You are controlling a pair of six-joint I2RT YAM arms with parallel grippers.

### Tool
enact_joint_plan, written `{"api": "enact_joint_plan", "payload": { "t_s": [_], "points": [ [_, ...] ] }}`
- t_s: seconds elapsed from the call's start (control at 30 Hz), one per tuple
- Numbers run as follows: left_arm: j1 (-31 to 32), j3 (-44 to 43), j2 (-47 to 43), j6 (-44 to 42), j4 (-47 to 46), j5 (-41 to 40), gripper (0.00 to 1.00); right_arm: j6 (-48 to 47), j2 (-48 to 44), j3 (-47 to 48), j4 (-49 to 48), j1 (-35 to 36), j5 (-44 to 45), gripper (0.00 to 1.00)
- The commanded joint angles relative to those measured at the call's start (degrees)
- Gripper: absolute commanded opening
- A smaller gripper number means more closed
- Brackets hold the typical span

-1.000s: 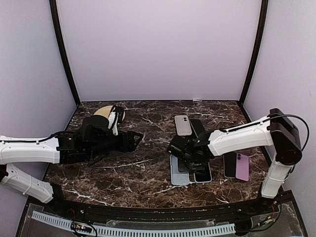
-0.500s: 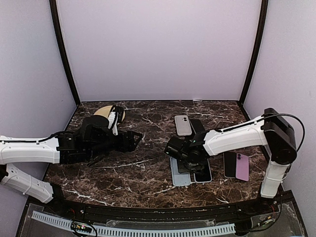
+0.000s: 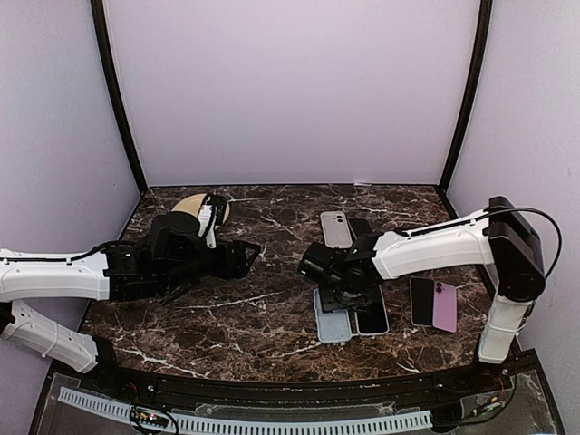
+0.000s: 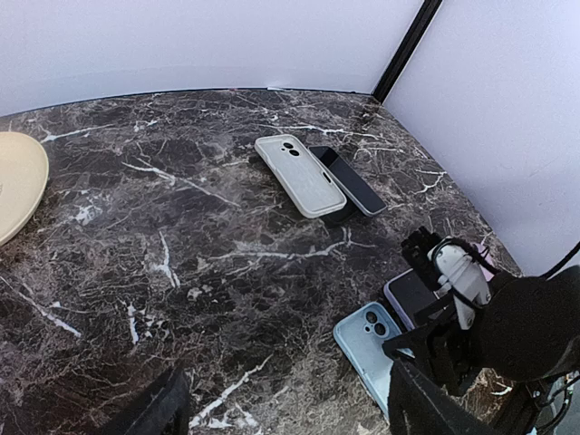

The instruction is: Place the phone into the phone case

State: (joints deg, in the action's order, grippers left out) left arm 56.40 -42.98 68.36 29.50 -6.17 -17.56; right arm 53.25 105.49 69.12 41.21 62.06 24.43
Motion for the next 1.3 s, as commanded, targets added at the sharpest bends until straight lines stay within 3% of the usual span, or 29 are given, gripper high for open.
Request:
{"api": "enact_joint_plan", "payload": {
  "t_s": [0.0,0.13,0.27,0.37,0.53,0.63,0.8,1.07,1.27],
  "points": [
    [-0.1,0.2,-2.6,-1.1,2.0,-1.5,0.77,-7.9,-7.4,2.2,-0.2,-1.8,3.2,0.76],
    [-0.1,0.8,-3.9,-1.8,3.2,-2.9,0.79,-21.8,-15.3,-0.7,-9.2,-9.7,-4.5,0.98],
    [-0.2,0.9,-4.1,-1.9,4.2,-4.5,0.83,-33.0,-18.1,-1.7,-14.8,-22.2,-18.8,0.99],
    [-0.2,0.5,-3.6,-1.9,4.4,-4.6,0.84,-38.6,-15.3,1.2,-15.1,-29.7,-25.3,0.99],
    [-0.3,-1.1,-1.1,-2.2,5.3,-5.3,0.84,-41.9,-3.6,11.4,-8.8,-39.3,-27.9,0.99],
    [-0.6,-2.3,0.5,-3.0,5.8,-5.3,0.84,-45.3,3.4,17.3,-6.8,-41.3,-29.4,0.99],
    [-1.1,-5.4,4.8,-4.2,7.8,-4.1,0.88,-47.1,12.9,23.2,-7.8,-44.9,-40.1,0.99],
    [-1.5,-8.9,9.4,-5.6,9.4,-2.2,0.89,-50.1,24.3,33.5,-3.5,-45.2,-41.3,0.99],
    [-1.7,-9.3,10.1,-6.1,9.4,-1.9,0.89,-51.6,25.1,30.7,-3.5,-44.3,-37.3,0.97]
  ]
}}
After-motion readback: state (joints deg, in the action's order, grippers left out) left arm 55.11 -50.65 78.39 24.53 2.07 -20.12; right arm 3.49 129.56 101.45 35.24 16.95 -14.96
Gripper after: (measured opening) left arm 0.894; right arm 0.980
